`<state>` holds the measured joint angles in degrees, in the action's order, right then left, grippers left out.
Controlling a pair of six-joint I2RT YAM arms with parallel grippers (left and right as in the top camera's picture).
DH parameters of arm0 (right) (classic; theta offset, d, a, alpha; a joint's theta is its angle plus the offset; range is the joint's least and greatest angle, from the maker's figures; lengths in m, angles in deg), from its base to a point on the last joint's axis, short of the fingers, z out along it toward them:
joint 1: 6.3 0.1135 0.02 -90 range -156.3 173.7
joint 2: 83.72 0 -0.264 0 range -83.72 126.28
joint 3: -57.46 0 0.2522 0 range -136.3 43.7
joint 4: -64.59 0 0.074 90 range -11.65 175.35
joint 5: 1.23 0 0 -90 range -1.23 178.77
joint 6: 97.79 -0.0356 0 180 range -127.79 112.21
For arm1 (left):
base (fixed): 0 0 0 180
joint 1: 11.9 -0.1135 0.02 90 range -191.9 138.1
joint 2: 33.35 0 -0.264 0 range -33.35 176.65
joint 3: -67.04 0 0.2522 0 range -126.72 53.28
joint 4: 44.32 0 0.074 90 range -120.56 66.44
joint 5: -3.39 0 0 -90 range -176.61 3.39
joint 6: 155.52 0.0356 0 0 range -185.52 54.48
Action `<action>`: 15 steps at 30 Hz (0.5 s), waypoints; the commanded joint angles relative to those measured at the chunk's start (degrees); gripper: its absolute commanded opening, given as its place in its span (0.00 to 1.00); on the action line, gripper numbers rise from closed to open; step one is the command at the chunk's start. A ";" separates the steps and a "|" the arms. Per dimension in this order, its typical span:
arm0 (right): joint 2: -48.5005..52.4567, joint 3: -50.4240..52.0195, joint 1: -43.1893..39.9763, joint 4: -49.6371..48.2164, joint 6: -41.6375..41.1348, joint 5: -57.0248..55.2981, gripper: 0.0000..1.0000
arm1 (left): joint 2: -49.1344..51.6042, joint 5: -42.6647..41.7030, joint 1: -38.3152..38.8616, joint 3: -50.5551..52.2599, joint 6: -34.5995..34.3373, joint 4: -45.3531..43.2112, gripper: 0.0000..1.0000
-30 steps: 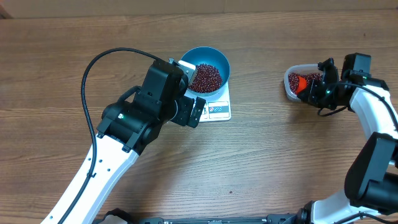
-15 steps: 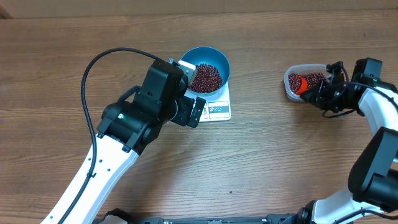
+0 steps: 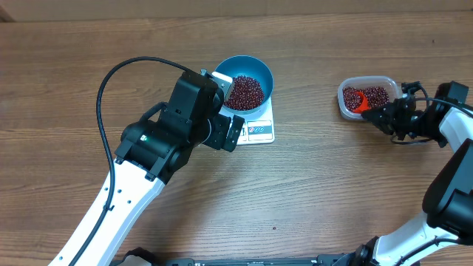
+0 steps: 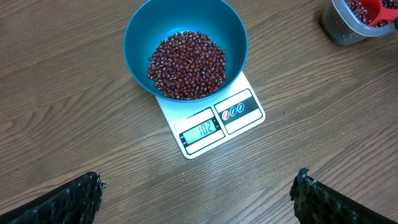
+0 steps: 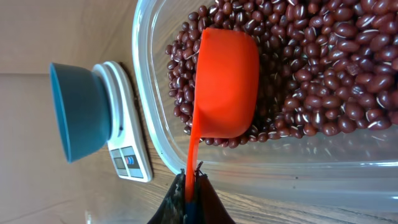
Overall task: Scoop item into bowl and weigh 150g on scale
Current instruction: 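Dip the red cup into the bean tub and scoop beans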
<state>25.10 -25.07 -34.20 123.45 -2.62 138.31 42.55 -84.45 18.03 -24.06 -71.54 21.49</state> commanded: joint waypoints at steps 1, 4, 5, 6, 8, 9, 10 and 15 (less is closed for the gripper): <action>2.89 0.15 -1.27 0.07 1.38 0.66 0.04 | 0.31 -0.28 0.15 -0.92 -0.20 -0.20 0.99; 2.91 0.15 -2.10 0.04 1.60 3.17 0.04 | 0.31 -0.28 0.15 -0.92 -0.20 -0.20 1.00; 2.91 0.15 -2.60 0.15 2.56 4.52 0.04 | 0.31 -0.26 0.15 -0.92 -0.20 -0.20 1.00; 2.91 0.15 -3.21 0.22 2.75 5.29 0.04 | 0.31 -0.26 0.15 -0.92 -0.20 -0.20 1.00; 2.91 0.15 -4.09 0.33 2.86 5.99 0.04 | 0.31 -0.26 0.15 -0.92 -0.20 -0.20 0.99; 2.91 0.15 -4.46 0.39 2.86 6.19 0.04 | 0.31 -0.28 0.15 -0.92 -0.20 -0.20 0.99; 2.91 0.15 -5.01 0.55 2.86 6.36 0.04 | 0.31 -0.26 0.15 -0.92 -0.20 -0.20 0.99; 2.91 0.15 -7.19 2.25 5.92 10.05 0.04 | 0.31 -0.28 0.15 -0.92 -0.20 -0.20 0.99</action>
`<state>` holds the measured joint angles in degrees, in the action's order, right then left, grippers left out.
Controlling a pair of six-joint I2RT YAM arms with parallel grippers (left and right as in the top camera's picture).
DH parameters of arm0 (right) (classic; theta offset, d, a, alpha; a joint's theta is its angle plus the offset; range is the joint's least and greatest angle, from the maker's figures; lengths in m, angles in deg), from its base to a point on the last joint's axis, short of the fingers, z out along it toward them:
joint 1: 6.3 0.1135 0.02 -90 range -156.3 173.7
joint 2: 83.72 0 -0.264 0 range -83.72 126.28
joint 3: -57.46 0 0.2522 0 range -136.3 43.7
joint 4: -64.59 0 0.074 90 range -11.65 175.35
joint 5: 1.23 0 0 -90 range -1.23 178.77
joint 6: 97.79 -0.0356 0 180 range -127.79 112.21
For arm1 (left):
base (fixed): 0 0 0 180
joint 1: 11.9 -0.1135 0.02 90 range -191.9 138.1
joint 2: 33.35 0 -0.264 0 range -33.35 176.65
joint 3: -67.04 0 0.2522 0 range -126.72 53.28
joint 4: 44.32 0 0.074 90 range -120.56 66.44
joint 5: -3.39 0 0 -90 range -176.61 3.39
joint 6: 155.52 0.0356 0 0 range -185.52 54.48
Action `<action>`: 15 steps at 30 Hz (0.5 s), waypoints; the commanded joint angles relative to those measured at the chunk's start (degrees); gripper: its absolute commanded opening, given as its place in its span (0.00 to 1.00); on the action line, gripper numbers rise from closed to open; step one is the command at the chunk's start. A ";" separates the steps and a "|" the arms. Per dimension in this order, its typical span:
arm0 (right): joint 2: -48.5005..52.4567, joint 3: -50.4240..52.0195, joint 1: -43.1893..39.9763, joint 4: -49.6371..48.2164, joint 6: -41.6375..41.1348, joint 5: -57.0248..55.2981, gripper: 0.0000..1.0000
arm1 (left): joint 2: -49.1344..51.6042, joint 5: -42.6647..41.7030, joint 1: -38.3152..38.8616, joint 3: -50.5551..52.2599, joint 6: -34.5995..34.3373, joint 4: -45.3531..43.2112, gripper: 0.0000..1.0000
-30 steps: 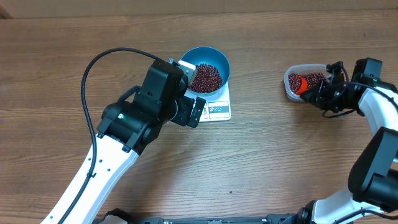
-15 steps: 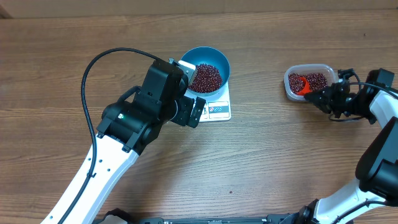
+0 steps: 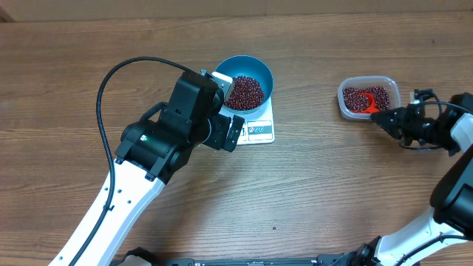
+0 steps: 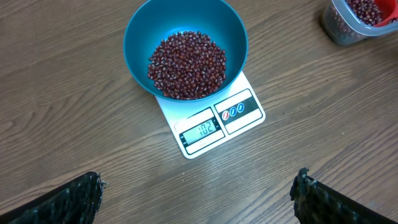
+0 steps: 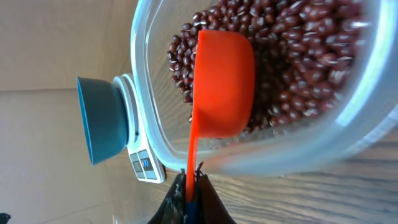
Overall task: Scoop item into bowl and weigh 150g on scale
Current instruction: 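Dip the red cup into the bean tub and scoop beans, then lift the filled red cup and carry it over the blue bowl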
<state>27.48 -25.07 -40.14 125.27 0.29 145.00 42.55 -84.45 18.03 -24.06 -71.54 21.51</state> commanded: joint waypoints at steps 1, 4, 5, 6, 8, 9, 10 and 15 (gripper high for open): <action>0.52 0.15 -1.90 0.85 3.52 4.94 0.04 | 0.31 -0.28 0.15 -0.92 -0.20 -0.22 1.00; 0.52 0.15 -2.78 1.66 6.23 9.73 0.04 | 0.31 -0.28 0.15 -0.92 -0.20 -0.22 1.00; 0.52 0.15 -2.89 1.68 6.71 11.26 0.04 | 0.31 -0.28 0.15 -0.92 -0.20 -0.22 1.00; 0.52 0.15 -2.89 1.68 6.91 12.20 0.04 | 0.31 -0.28 0.15 -0.92 -0.20 -0.22 1.00; 0.52 0.15 -2.93 1.62 7.04 14.25 0.04 | 0.31 -0.28 0.15 -0.92 -0.20 -0.22 1.00; 0.52 0.15 -2.93 1.66 7.04 15.12 0.04 | 0.31 -0.26 0.15 -0.92 -0.20 -0.22 1.00; 0.52 0.15 -2.93 1.66 7.04 15.85 0.04 | 0.31 -0.26 0.15 -0.92 -0.20 -0.22 1.00; 0.52 0.15 -2.93 1.66 7.06 19.76 0.04 | 0.31 -0.28 0.15 -0.92 -0.20 -0.22 1.00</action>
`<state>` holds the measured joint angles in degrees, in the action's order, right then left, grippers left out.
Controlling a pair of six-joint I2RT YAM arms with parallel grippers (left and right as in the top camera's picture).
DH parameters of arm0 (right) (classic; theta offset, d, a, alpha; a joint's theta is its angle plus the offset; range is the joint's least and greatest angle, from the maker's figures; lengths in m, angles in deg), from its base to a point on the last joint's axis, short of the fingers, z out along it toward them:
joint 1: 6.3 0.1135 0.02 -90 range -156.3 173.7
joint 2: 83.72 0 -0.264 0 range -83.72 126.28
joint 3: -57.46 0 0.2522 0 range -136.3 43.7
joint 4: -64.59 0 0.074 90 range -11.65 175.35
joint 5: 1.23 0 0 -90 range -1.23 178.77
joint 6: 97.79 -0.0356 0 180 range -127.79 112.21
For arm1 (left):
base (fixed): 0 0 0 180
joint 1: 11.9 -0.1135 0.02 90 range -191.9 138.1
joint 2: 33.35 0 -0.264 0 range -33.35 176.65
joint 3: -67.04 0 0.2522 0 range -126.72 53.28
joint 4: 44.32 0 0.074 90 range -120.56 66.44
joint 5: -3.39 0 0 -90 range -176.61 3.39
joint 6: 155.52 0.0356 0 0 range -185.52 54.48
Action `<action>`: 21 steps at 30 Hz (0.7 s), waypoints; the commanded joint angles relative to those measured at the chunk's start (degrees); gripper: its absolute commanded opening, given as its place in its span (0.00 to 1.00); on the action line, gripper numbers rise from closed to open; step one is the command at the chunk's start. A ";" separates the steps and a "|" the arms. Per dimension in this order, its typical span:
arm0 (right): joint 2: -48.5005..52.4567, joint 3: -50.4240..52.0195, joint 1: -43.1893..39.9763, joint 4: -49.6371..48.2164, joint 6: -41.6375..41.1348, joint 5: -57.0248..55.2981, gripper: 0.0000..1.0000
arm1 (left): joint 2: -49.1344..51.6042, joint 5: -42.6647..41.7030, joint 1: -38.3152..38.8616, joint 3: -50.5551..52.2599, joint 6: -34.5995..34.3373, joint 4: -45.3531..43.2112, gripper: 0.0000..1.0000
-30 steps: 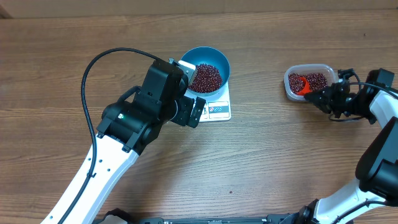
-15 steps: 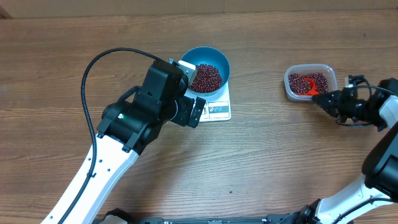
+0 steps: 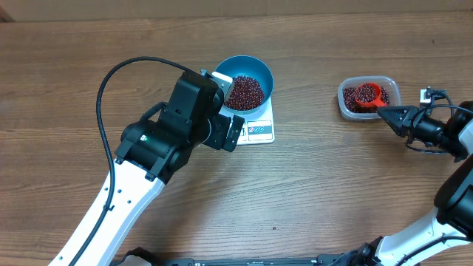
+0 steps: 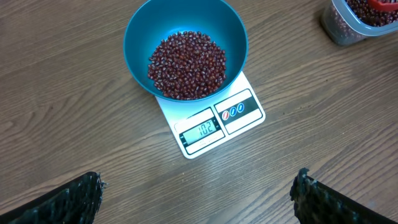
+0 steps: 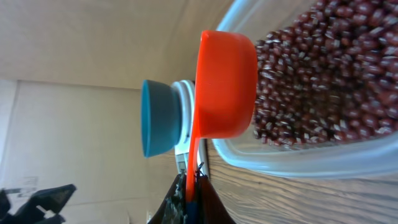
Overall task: Scoop item into bowl and weigh 150g on scale
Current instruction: 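Lift the filled red cup and carry it over the blue bowl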
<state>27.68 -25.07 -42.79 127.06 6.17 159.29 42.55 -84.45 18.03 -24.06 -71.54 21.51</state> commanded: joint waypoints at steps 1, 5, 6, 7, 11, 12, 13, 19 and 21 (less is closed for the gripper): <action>0.33 0.15 -0.28 -0.13 1.20 5.97 0.04 | 0.31 -0.28 0.15 -0.92 -0.20 -0.22 1.00; 0.33 0.15 -0.28 -0.11 1.36 8.44 0.04 | 0.31 -0.28 0.15 -0.92 -0.20 -0.22 1.00; 0.33 0.15 -0.28 -0.09 1.36 9.35 0.04 | 0.31 -0.26 0.15 -0.92 -0.20 -0.22 1.00; 0.33 0.15 -0.24 0.09 1.38 9.92 0.04 | 0.31 -0.26 0.15 -0.92 -0.20 -0.22 1.00; 0.33 0.15 0.57 0.96 1.38 13.20 0.04 | 0.31 -0.28 0.15 -0.92 -0.20 -0.22 0.99; 0.33 0.15 0.87 0.98 1.40 13.42 0.04 | 0.31 -0.28 0.15 -0.92 -0.20 -0.22 1.00; 0.33 0.15 1.49 1.14 1.40 13.62 0.04 | 0.31 -0.28 0.15 -0.92 -0.20 -0.22 1.00; 0.33 0.15 6.45 1.09 1.40 14.53 0.04 | 0.31 -0.28 0.15 -0.92 -0.20 -0.22 1.00; 0.33 0.15 8.11 0.87 1.40 15.08 0.04 | 0.31 -0.28 0.15 -0.92 -0.20 -0.22 1.00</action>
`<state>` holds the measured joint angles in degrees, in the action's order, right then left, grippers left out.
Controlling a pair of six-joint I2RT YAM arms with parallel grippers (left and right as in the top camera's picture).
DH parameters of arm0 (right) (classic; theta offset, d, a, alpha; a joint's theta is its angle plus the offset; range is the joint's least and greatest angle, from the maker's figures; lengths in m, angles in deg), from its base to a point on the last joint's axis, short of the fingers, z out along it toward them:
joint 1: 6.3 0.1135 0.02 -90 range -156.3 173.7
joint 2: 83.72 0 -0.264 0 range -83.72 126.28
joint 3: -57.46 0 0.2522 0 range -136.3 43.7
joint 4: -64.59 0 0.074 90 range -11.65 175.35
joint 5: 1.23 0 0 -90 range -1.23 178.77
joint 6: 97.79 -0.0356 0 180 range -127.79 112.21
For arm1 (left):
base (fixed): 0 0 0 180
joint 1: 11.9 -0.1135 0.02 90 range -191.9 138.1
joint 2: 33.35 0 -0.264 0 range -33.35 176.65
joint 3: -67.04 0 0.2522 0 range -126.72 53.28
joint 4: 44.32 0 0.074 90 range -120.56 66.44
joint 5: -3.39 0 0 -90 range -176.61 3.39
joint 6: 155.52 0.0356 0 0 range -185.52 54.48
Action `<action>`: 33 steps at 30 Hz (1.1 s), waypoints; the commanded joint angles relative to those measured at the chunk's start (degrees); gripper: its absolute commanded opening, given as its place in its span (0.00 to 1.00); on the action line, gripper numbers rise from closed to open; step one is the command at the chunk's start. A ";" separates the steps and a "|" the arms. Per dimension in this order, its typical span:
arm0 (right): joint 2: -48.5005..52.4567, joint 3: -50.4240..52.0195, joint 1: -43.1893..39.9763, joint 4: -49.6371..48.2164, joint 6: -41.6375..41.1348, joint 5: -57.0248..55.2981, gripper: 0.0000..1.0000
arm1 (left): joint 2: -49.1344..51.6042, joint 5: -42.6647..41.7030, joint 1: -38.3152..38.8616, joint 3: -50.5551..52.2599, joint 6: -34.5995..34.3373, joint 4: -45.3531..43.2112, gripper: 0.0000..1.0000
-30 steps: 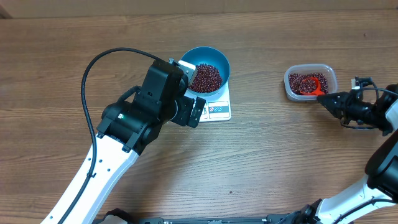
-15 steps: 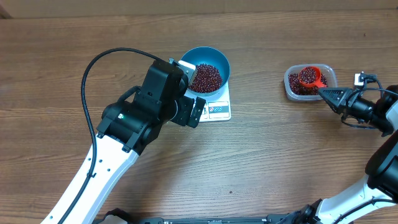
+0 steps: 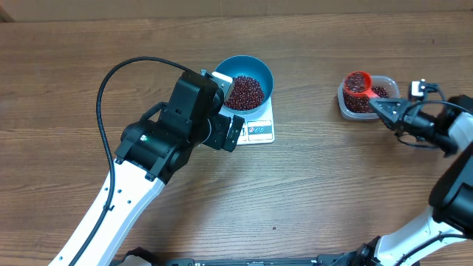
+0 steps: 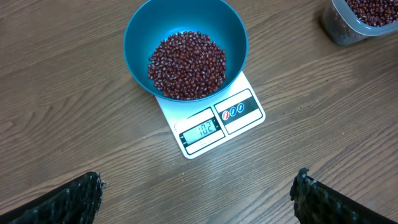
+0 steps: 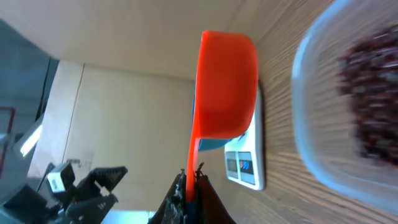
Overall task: Scoop item into bowl and weigh 150g on scale
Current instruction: 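Lift the filled red cup and carry it over the blue bowl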
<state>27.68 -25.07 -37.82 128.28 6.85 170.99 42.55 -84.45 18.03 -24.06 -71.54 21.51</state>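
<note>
A blue bowl (image 3: 247,81) holding red beans (image 4: 186,65) stands on a white scale (image 4: 211,118) whose display reads 102. My left gripper (image 4: 198,194) hangs open above the bare table in front of the scale. At the right, my right gripper (image 5: 191,177) is shut on the handle of an orange scoop (image 3: 358,83). The scoop carries beans and hangs over the left rim of the clear tub of beans (image 3: 373,96). In the right wrist view the scoop (image 5: 227,87) covers most of the bowl behind it.
The left arm (image 3: 170,133) lies across the table just left of the scale, with a black cable (image 3: 111,89) looping above it. The table's far edge (image 3: 236,15) runs along the top.
My right gripper has raised the loaded scoop from inside the tub to above its left rim. The left arm, bowl and scale have not moved; the reading stays 102.
The scoop lay low among the beans in the tub, in my right gripper. Then it sat nearer the tub's front wall, then higher with beans in it. Now it hangs at the tub's left rim. The scale read 102 throughout.
</note>
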 commanded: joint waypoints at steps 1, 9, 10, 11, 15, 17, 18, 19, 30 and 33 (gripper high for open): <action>0.33 0.15 4.07 -0.37 0.72 3.45 0.04 | 0.31 -0.28 0.15 -0.92 -0.20 -0.22 0.99; 0.33 0.15 14.80 -1.01 0.66 3.43 0.04 | 0.31 -0.26 0.15 -0.92 -0.20 -0.22 1.00; 0.33 0.15 16.00 -1.31 0.63 3.45 0.04 | 0.31 -0.28 0.15 -0.92 -0.20 -0.22 1.00; 0.33 0.15 16.52 -1.44 0.63 3.48 0.04 | 0.31 -0.28 0.15 -0.92 -0.20 -0.22 1.00; 0.33 0.13 20.41 -2.19 0.42 3.65 0.04 | 0.31 -0.28 0.15 -0.92 -0.20 -0.22 1.00; 0.33 0.13 21.86 -2.58 0.39 3.93 0.04 | 0.31 -0.26 0.15 -0.92 -0.20 -0.22 1.00; 0.33 0.13 22.75 -3.04 0.39 4.59 0.04 | 0.31 -0.26 0.15 -0.92 -0.20 -0.22 0.99; 0.33 0.13 23.45 -3.48 0.39 5.22 0.04 | 0.31 -0.28 0.15 -0.92 -0.20 -0.22 1.00; 0.33 0.13 28.22 -18.69 -13.86 5.86 0.04 | 0.31 -0.28 0.15 -0.92 -0.20 -0.22 1.00; 0.33 0.13 28.94 -23.52 -19.21 3.85 0.04 | 0.31 -0.28 0.15 -0.92 -0.20 -0.22 1.00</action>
<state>27.70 -24.92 -9.69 107.52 -6.07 174.88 42.55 -84.45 18.03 -24.06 -71.54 21.49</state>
